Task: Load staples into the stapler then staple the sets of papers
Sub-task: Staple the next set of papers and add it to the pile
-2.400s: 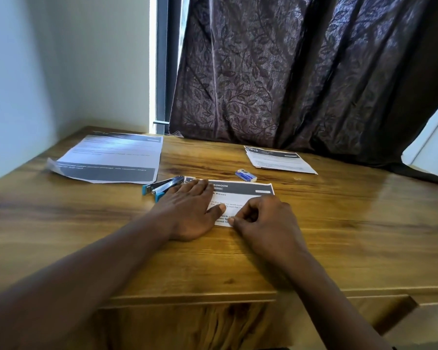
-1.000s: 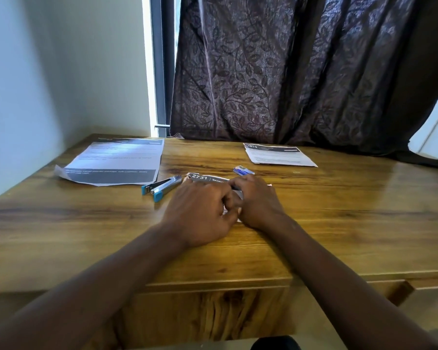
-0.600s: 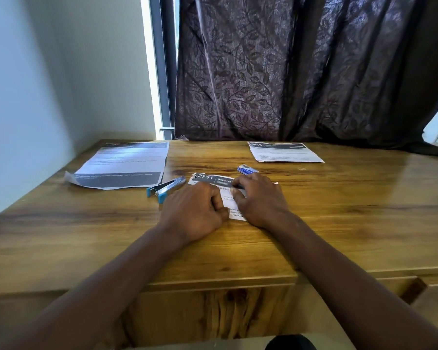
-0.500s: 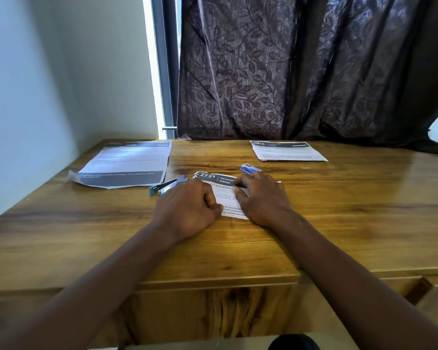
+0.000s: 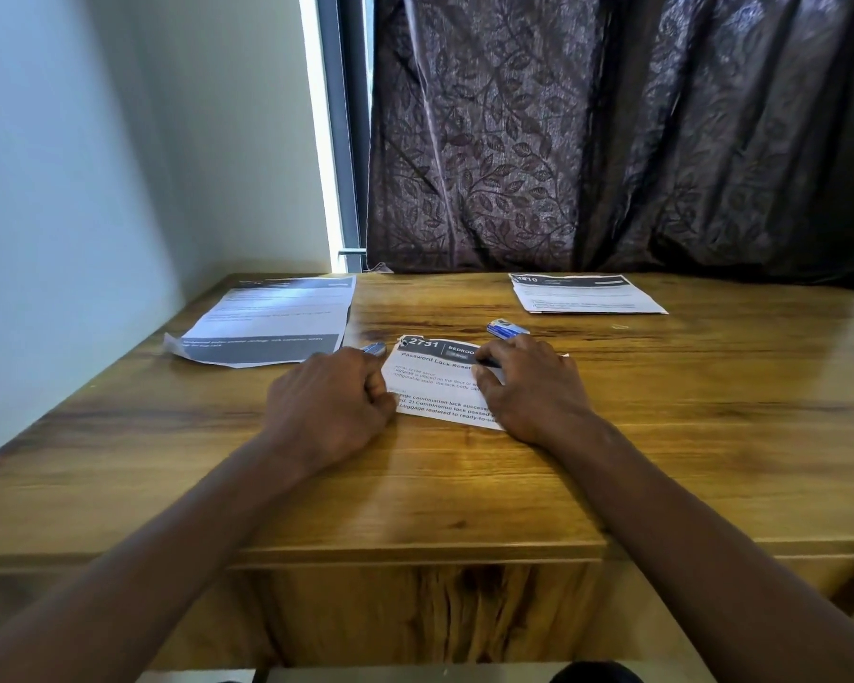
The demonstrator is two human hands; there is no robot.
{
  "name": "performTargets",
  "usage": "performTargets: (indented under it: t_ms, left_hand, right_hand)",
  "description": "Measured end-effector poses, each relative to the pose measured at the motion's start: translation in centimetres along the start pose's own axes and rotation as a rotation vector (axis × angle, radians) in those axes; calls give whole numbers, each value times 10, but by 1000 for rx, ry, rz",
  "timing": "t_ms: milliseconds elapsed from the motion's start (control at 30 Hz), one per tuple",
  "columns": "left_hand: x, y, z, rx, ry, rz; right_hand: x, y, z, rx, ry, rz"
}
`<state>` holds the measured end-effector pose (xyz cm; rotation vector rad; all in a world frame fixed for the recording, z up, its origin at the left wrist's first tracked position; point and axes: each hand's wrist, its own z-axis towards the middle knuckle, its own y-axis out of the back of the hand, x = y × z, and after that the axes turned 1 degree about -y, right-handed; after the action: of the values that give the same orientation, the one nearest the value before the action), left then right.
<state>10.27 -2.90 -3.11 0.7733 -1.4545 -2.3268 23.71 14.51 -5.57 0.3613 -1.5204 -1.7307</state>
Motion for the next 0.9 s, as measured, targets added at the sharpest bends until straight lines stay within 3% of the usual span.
performTargets:
  t_ms: [467,667,733,900]
  left_hand:
    - [19,3,1,-42,-8,-37]
    - [6,6,20,-220,-227,-19]
    - [1,5,42,-178,-341,-40]
    - [-1,-24,97,193,-388,121]
  right_hand:
    - [2,3,-2,5,11,1]
    - [3,3,-1,3,22,-5]
    - [4,2,-1,3,23,-16]
    - [3,5,0,5,41,-44]
